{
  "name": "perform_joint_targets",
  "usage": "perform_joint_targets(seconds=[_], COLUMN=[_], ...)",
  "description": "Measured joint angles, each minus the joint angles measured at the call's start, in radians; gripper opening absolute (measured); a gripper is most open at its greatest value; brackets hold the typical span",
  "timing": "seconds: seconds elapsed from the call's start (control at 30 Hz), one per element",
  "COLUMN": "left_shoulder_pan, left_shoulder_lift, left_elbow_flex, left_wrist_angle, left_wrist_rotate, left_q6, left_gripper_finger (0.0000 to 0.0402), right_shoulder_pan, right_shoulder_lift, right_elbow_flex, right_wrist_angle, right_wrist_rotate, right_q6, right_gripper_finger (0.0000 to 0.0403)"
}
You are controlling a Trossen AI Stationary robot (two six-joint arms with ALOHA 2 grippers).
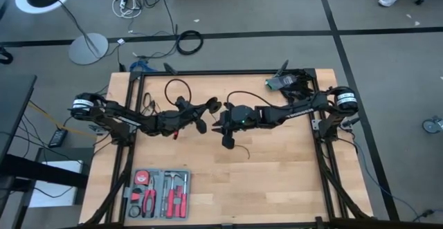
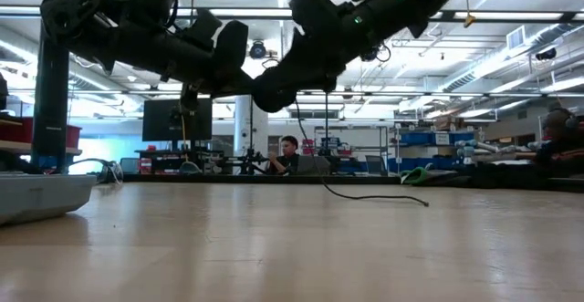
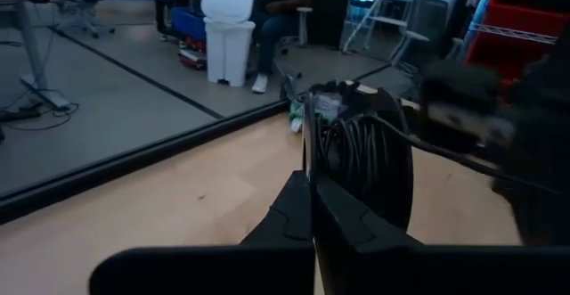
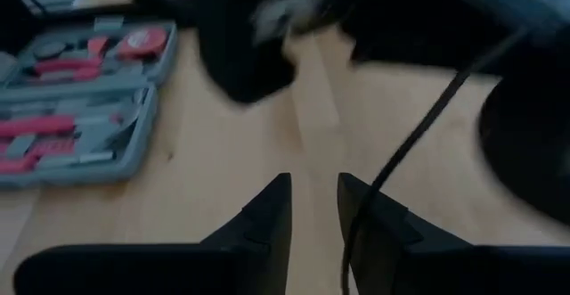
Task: Coil cords
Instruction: Coil the black wire on the spool
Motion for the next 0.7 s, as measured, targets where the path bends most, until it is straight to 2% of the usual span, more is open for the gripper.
perform_joint_targets(seconds=[0.2,0.43,0.57,0.7], left_shoulder_pan=[0.000,0.000,-0.001,-0.001], left_shoulder_lift=[0.000,0.000,0.000,0.000], left_elbow_flex=[-0.011,-0.138,-0.177,-0.179], left_wrist_angle=[0.024,0.265,0.301,0.294], left_wrist_rotate=[-0.035,-0.039,-0.037,-0.026], left_q6=[-0.001,-0.008,-0.015,-0.029], left_gripper_finger=[0.0000,0.0000,0.0000,0.0000], right_shoulder_pan=[0.021,0.039,0.041,0.039], right_shoulder_lift=[0.000,0.000,0.000,0.000], right_elbow_flex=[-0.109,-0.325,-0.421,-0.442], right_wrist_angle=[0.037,0.357,0.521,0.597], right_wrist_rotate=[0.090,0.115,0.196,0.221], right_q6=[0.069,0.146,0.158,0.150], right_gripper_finger=[0.0090,0.0091,0.0091,0.0097])
